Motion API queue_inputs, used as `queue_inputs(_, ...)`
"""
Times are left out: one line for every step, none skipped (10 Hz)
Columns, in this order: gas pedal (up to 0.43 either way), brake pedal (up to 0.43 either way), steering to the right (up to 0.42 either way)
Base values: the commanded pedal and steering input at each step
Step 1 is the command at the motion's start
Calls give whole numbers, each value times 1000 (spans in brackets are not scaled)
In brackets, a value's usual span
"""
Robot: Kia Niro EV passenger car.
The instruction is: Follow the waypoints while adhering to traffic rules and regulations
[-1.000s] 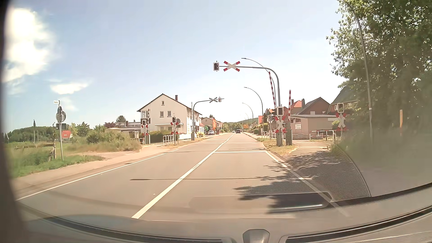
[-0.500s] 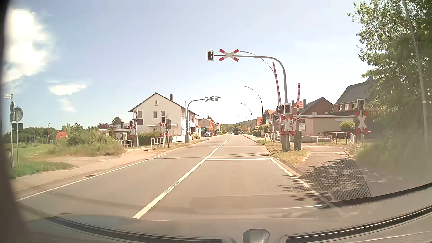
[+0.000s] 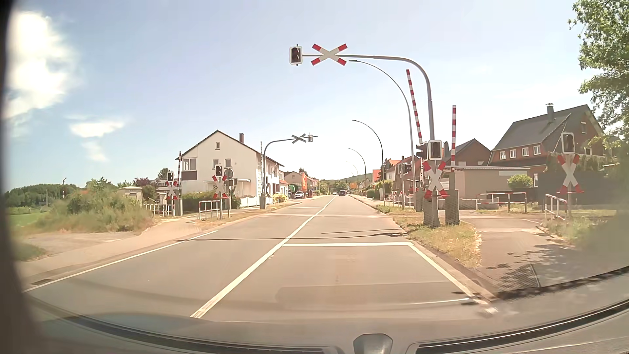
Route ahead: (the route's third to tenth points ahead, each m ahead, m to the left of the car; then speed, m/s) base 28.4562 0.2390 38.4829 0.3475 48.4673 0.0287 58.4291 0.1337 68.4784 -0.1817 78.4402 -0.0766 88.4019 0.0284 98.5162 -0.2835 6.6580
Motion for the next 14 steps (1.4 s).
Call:
queue_inputs(67, 6, 7)
queue_inputs(67, 6, 7)
queue_inputs(67, 6, 7)
queue_inputs(67, 6, 6)
queue_inputs(67, 6, 4)
queue_inputs(67, 6, 2)
queue_inputs(79, 6, 1)
queue_inputs(79, 6, 0)
queue_inputs(87, 6, -1)
queue_inputs(98, 12, -1)
queue_inputs(98, 6, -1)
queue_inputs(98, 6, -1)
queue_inputs(98, 6, -1)
queue_inputs(98, 6, -1)
